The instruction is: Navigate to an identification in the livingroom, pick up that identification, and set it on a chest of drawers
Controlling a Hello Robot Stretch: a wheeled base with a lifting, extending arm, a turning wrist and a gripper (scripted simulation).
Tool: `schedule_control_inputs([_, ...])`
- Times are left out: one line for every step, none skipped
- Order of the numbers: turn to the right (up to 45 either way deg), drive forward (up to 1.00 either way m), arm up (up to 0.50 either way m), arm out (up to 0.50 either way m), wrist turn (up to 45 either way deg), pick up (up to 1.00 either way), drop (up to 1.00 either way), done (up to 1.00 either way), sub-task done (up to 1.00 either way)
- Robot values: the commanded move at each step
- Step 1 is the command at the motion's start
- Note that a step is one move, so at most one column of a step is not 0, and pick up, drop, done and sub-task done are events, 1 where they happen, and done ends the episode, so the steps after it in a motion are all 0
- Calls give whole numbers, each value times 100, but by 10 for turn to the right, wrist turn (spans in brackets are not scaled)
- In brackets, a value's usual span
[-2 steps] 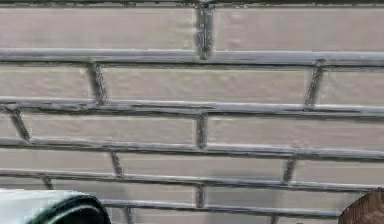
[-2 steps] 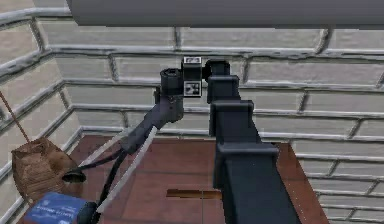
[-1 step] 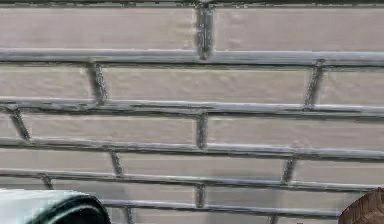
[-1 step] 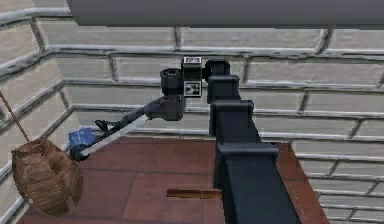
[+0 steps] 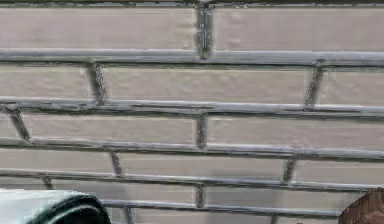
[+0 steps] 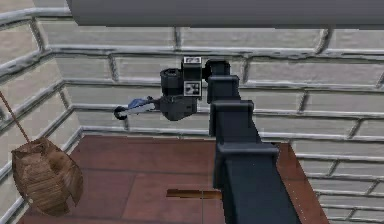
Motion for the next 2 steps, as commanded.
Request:
schedule_control_inputs([0, 0, 0, 0, 360, 0, 0, 0, 0])
schedule_control_inputs([0, 0, -26, 0, 0, 0, 0, 0, 0])
